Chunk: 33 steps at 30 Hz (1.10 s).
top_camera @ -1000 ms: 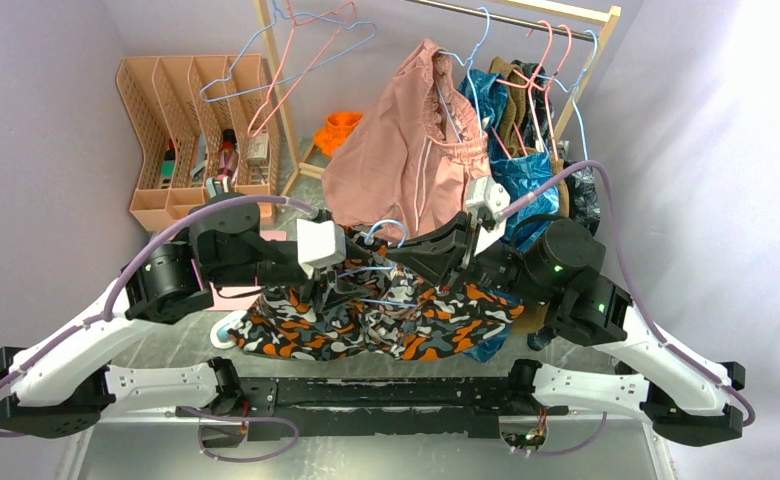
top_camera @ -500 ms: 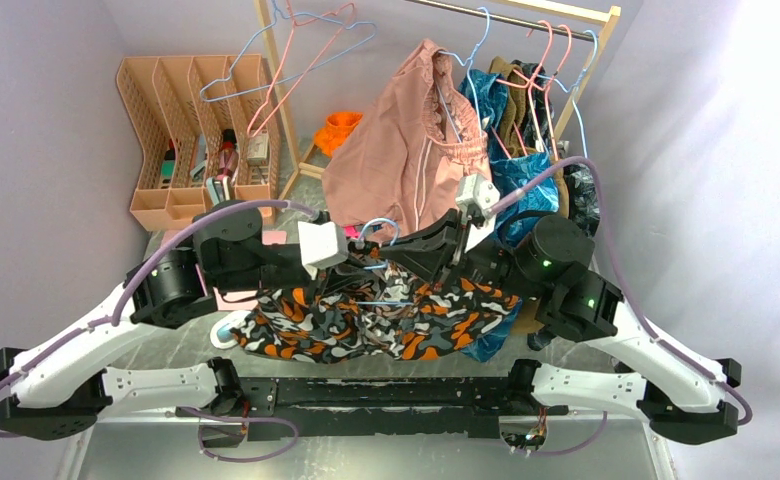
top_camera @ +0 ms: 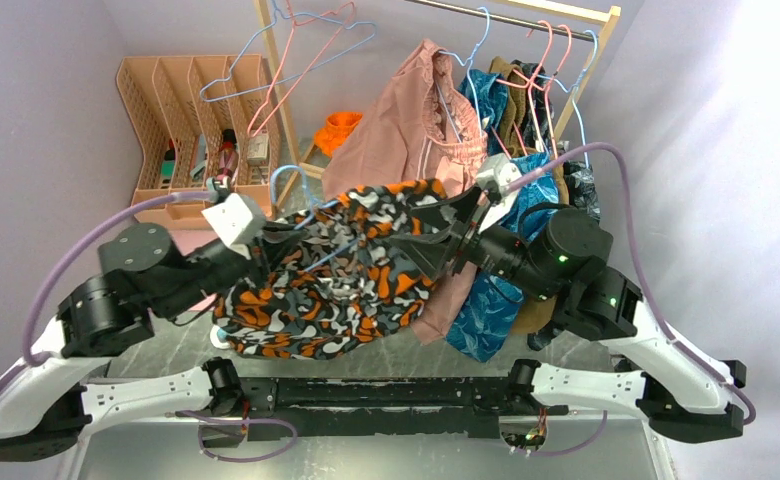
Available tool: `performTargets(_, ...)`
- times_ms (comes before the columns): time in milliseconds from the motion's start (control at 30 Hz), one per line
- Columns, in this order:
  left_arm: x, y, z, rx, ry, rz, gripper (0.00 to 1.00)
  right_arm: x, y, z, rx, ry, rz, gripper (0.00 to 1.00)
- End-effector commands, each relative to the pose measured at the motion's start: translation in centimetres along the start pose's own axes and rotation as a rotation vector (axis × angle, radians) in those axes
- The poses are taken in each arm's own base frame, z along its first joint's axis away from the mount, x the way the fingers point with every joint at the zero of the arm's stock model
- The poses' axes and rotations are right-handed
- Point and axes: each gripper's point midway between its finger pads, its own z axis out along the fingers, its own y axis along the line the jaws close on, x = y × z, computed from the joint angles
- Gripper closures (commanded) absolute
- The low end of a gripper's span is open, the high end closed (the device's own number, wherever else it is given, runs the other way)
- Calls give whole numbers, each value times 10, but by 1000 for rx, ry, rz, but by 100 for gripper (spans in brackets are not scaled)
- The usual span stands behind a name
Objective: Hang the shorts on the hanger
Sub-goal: Hang the shorts on the hanger.
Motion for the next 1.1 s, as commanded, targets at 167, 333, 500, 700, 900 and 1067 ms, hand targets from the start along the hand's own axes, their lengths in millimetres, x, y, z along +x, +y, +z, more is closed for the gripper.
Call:
performTargets(167, -38, 51, -43, -258, -87, -100, 93, 12, -28, -2, 179, 21, 91, 38)
performTargets(333, -37, 58, -35, -316, -73, -125, 93, 22, -25, 31, 181, 16, 181, 36)
performTargets(500, -34, 56, -26, -319, -46, -128, 93, 24, -22, 54, 171, -9, 225, 32)
performTargets(700, -22, 49, -15, -291, 7, -119, 93, 34, -33, 78, 241, -4, 241, 32)
performTargets(900, -5, 43, -8, -271, 61, -113, 93, 46, -43, 95, 307, 27, 229, 37)
performTargets(1067, 0, 38, -6, -244, 68, -110, 93, 50, -54, 101, 368, 30, 218, 54)
